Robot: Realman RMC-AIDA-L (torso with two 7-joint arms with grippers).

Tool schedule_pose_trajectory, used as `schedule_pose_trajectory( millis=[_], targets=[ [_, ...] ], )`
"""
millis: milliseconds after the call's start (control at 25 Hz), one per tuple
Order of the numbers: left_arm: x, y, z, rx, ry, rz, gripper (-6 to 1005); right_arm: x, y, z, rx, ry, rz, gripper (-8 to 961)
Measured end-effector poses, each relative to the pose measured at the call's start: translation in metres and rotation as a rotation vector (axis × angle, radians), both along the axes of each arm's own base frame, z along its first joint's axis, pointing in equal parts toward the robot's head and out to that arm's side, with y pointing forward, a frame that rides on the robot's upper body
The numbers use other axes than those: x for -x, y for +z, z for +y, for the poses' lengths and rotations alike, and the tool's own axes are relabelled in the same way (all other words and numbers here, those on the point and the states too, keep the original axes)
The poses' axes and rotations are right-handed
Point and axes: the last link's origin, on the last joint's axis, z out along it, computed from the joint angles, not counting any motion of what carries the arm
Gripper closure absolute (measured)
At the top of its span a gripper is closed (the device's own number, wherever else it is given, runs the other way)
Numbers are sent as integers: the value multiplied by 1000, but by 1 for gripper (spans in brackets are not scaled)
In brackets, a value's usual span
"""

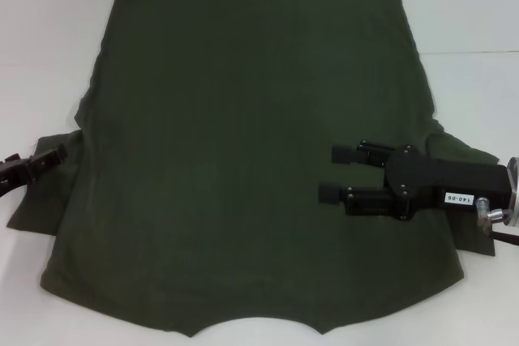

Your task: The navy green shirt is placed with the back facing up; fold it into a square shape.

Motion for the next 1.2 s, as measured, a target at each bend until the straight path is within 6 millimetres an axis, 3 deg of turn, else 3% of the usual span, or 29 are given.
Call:
schedule_pose_trajectory(
  millis=[680, 1200],
  targets=[
    [-6, -15, -7, 58, -33, -18, 53, -2, 0, 0, -1, -4, -5, 50],
    [-5, -7, -20, 123, -85, 6, 52, -2, 0, -2, 4, -3, -3, 52]
  ],
)
